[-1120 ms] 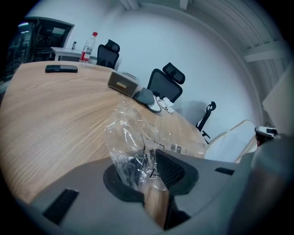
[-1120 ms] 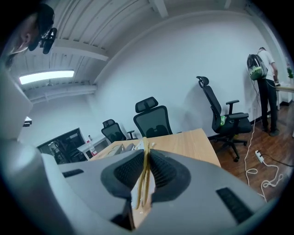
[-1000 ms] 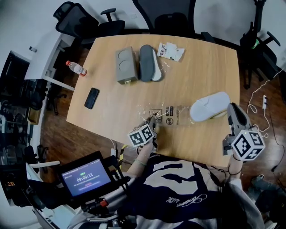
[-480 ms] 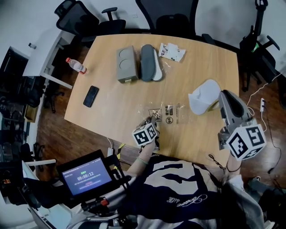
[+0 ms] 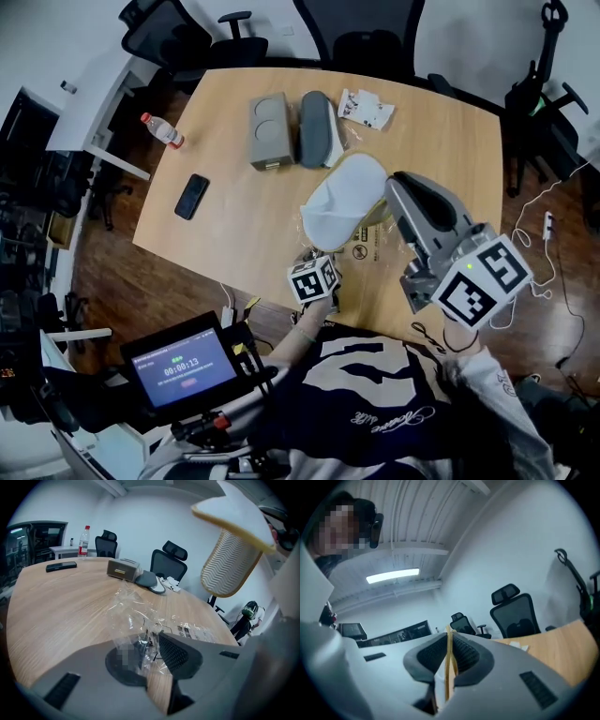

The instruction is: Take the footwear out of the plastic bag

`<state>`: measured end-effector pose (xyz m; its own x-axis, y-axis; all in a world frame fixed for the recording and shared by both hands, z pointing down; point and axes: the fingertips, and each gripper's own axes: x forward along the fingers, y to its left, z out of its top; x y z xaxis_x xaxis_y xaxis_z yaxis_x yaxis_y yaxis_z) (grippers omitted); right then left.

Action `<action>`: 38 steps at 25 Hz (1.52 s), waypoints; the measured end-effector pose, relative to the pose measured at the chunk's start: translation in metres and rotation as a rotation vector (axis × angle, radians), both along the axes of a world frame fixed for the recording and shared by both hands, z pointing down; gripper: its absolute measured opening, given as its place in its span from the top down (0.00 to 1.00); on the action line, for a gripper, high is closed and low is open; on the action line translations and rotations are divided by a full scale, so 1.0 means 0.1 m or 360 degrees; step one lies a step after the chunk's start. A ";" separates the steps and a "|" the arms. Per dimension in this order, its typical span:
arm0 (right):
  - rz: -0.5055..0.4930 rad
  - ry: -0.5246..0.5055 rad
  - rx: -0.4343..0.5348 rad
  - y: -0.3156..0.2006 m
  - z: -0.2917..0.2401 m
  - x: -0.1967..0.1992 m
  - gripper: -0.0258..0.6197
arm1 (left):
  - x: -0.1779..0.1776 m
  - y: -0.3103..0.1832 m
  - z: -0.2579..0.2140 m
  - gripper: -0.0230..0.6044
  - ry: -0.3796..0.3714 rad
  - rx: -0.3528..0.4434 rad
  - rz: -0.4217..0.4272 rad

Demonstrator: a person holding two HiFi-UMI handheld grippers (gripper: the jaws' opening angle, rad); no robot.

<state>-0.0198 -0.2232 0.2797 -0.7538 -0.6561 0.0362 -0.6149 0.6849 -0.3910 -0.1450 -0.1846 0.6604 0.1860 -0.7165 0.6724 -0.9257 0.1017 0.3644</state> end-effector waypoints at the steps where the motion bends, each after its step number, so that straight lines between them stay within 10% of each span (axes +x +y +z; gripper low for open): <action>1: -0.0018 -0.0061 -0.0076 0.00 0.11 -0.05 0.91 | 0.01 0.00 -0.01 0.83 -0.0004 0.0008 0.0008; 7: 0.0175 -0.0253 -0.0567 -0.09 1.20 0.23 0.91 | 0.06 0.01 0.01 0.83 -0.0012 0.0007 0.0050; 19: 0.0795 0.0205 -0.0966 0.14 2.90 1.42 0.91 | 0.11 0.08 0.01 0.85 -0.0041 -0.0012 0.0162; 26: 0.0820 0.0429 -0.1154 0.34 3.55 1.58 0.90 | 0.13 0.05 -0.04 0.85 0.0346 -0.0021 0.0120; 31: 0.0728 0.0619 -0.1208 0.27 3.74 1.54 0.84 | 0.08 0.00 -0.05 0.68 0.0561 -0.0054 0.0039; 38: 0.0724 0.0552 -0.1182 0.46 3.62 1.62 0.76 | -0.17 0.26 -0.13 0.32 0.0182 -0.0009 -0.0093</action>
